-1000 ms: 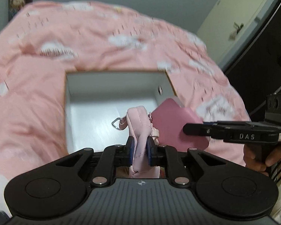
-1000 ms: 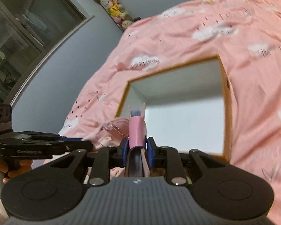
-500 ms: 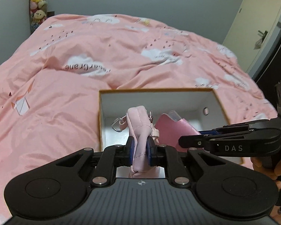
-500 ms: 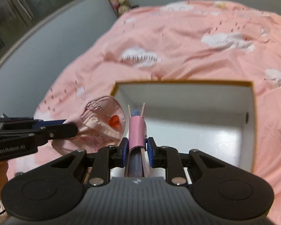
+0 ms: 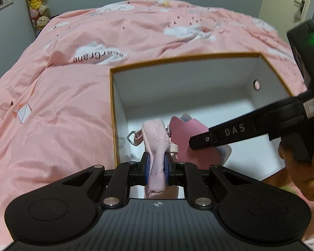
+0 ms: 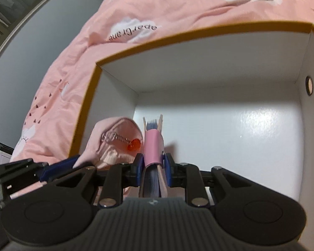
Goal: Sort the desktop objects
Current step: 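Lower the pink wallet into the shoebox beside the pink pouch, open right gripper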
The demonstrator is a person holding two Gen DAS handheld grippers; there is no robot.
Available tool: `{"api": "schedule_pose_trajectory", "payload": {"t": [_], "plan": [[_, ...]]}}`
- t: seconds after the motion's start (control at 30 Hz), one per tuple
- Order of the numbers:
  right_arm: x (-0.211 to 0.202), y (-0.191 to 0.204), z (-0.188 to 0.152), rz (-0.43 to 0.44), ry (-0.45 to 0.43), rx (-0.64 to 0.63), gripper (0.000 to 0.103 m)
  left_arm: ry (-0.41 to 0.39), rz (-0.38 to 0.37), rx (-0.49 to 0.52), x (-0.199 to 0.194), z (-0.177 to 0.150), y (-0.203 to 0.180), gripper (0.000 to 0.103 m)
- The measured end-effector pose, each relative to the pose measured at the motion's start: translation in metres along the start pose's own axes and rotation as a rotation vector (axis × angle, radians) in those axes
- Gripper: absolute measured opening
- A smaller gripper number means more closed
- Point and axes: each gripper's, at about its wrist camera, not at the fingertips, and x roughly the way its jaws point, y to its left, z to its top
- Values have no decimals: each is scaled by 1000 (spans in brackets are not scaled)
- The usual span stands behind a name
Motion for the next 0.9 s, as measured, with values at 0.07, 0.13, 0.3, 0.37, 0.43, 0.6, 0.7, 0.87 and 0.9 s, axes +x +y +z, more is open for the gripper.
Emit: {"api": "schedule_pose_trajectory", "payload": {"t": [0.07,0.13,0.3,0.37,0.43,0.6,0.7,0.87,0.9], "plan": [[6,0,-1,0,21,5,23,17,3,-13,3,-2,2,15],[10,2,-3,1,33,-1,23,23,16,-20,5,-4,3,15],[19,4,-9,6,79,-6,23,60,16,-49,12,-5,9,15],[22,7,-12,24,99,-5,23,67,10,-67,14,-5,13,15],[23,10,-12,22,100,-14,23,71,-2,-76,15,-5,16,16],[24,16,-9,61,119,5,24,72,-44,-62,16,-6,20,18],[28,18,-8,78,124,21,25,78,-70,-71,17,-6,24,21],[35,14,-8,111,135,74,25,64,-75,-87,12,-8,26,24],[35,14,-8,115,133,78,25,61,-70,-86,10,-8,25,25]]}}
